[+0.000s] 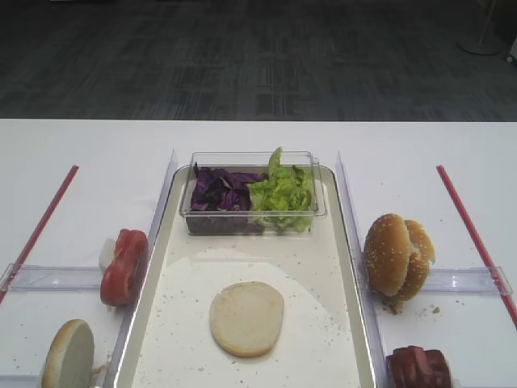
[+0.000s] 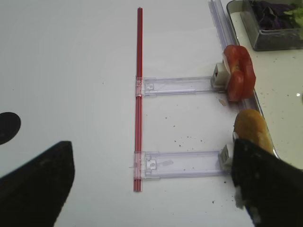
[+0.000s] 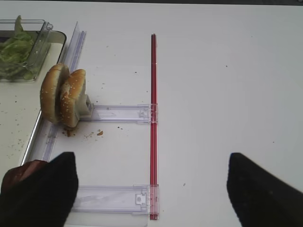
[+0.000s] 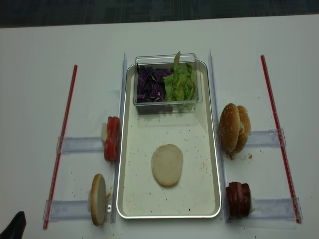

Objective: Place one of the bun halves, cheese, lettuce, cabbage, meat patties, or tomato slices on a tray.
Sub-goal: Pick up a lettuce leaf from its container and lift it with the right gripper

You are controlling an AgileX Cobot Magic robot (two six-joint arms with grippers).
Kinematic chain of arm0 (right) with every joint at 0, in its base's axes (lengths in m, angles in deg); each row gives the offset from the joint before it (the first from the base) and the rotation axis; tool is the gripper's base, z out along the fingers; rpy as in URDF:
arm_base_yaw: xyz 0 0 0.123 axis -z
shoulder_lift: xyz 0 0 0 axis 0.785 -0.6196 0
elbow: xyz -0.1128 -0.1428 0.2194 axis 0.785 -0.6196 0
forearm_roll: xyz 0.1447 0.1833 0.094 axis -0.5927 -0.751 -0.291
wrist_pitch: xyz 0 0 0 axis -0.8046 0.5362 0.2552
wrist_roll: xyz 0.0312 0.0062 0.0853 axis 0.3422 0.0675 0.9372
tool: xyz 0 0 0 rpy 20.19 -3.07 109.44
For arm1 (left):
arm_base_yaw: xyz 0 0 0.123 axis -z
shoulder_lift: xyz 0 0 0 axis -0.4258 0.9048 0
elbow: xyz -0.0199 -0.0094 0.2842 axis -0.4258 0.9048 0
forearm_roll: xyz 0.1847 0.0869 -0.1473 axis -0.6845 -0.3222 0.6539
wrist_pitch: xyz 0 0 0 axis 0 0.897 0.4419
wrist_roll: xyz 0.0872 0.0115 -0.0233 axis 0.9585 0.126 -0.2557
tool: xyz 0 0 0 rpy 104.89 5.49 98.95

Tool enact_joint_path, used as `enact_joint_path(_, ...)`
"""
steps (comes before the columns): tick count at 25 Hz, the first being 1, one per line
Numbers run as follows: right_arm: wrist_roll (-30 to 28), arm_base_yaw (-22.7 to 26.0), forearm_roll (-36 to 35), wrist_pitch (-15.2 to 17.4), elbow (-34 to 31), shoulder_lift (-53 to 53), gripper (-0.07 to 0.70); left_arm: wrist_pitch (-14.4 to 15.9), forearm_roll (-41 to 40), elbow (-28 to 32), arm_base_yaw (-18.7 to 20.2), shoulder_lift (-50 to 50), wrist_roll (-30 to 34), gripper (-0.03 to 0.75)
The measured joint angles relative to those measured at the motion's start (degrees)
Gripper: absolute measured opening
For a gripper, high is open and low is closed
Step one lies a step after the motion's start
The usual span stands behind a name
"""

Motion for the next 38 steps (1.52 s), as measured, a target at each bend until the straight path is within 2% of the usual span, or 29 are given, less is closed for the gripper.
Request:
enact_joint_path(26,0.0,0.0,0.0,0.0,0.0,-0.6,0.648,0.0,0.0,0.0,0.0,0.0,0.0,0.618)
enact_joint_path(30,0.0,0.0,0.0,0.0,0.0,-6.4,0.648,0.0,0.0,0.0,0.0,0.0,0.0,0.618)
enact_joint_path(38,0.0,0.0,-0.4,-0.4,0.0,-25.0,0.648,0.0,0.0,0.0,0.0,0.0,0.0,0.618)
